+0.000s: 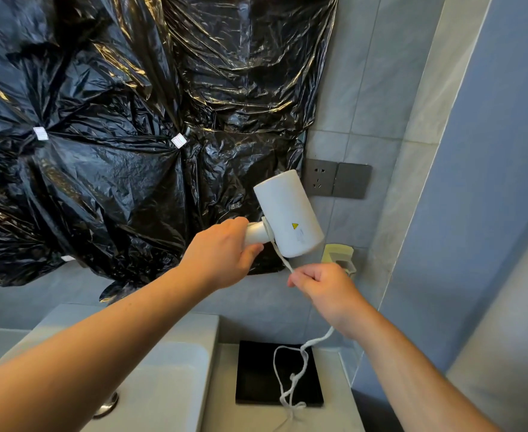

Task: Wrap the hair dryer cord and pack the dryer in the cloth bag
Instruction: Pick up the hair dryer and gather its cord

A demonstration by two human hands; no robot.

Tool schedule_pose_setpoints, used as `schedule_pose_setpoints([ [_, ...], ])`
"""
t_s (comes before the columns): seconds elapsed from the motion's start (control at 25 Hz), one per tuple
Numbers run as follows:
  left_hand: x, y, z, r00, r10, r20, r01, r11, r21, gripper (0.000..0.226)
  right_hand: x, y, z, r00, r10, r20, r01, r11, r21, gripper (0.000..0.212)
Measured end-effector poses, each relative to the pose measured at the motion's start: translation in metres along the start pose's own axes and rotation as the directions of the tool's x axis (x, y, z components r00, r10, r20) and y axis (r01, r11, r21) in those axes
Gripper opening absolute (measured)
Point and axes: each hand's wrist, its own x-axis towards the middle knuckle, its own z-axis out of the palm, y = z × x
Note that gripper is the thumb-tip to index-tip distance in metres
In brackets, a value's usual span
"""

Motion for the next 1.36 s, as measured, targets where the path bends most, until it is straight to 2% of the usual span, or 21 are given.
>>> schedule_pose_setpoints([
  [0.08, 0.002, 0.002, 0.003, 0.999, -0.02, 0.047, 0.021, 0.999, -0.029, 0.028, -0.001, -0.002, -0.004, 0.999, -0.016, -0.049, 0.015, 1.0, -0.018, 0.025],
  [0.2, 0.005, 0.006, 0.006, 0.999, -0.026, 0.031, 0.023, 0.994, 0.111, 0.028, -0.004, -0.011, -0.005, 0.998, -0.062, -0.011, 0.06, 0.986, -0.154, 0.025],
  [0.32, 0.003, 0.006, 0.014, 1.0, 0.002, 0.02, -0.007, 0.974, 0.225, 0.03, -0.005, -0.016, -0.004, 0.994, -0.101, 0.031, 0.105, 0.951, -0.291, 0.037],
  [0.44, 0.0, 0.002, 0.02, 0.987, 0.152, 0.047, -0.159, 0.933, 0.323, 0.03, -0.009, -0.025, -0.004, 0.977, -0.115, 0.178, 0.197, 0.798, -0.57, 0.04],
  [0.52, 0.001, -0.003, 0.019, 0.955, 0.284, 0.085, -0.296, 0.888, 0.353, 0.029, -0.009, -0.039, -0.013, 0.959, -0.073, 0.273, 0.245, 0.695, -0.676, 0.035],
  [0.56, 0.002, -0.007, 0.018, 0.931, 0.353, 0.091, -0.361, 0.859, 0.362, 0.029, -0.005, -0.045, -0.021, 0.949, -0.038, 0.314, 0.252, 0.69, -0.678, 0.032],
  [0.68, 0.006, -0.019, 0.013, 0.862, 0.494, 0.112, -0.494, 0.771, 0.401, 0.034, 0.005, -0.059, -0.044, 0.92, 0.039, 0.39, 0.194, 0.819, -0.54, 0.024],
  [0.88, 0.009, -0.029, 0.002, 0.838, 0.542, 0.065, -0.52, 0.756, 0.398, 0.036, 0.019, -0.072, -0.057, 0.898, 0.007, 0.439, 0.174, 0.913, -0.37, 0.018],
  [1.04, 0.008, -0.03, -0.005, 0.783, 0.607, 0.136, -0.612, 0.712, 0.344, 0.04, 0.035, -0.089, -0.066, 0.916, -0.126, 0.382, 0.299, 0.849, -0.437, 0.016],
  [1.16, 0.005, -0.026, -0.01, 0.702, 0.694, 0.16, -0.705, 0.644, 0.299, 0.04, 0.049, -0.085, -0.063, 0.911, -0.239, 0.335, 0.38, 0.802, -0.461, 0.022],
  [1.24, 0.002, -0.023, -0.016, 0.664, 0.732, 0.156, -0.74, 0.611, 0.282, 0.039, 0.056, -0.075, -0.058, 0.92, -0.268, 0.285, 0.365, 0.851, -0.378, 0.021],
  [1.36, -0.004, -0.021, -0.022, 0.622, 0.78, 0.073, -0.767, 0.587, 0.26, 0.035, 0.061, -0.059, -0.052, 0.94, -0.277, 0.197, 0.309, 0.939, -0.153, 0.022],
])
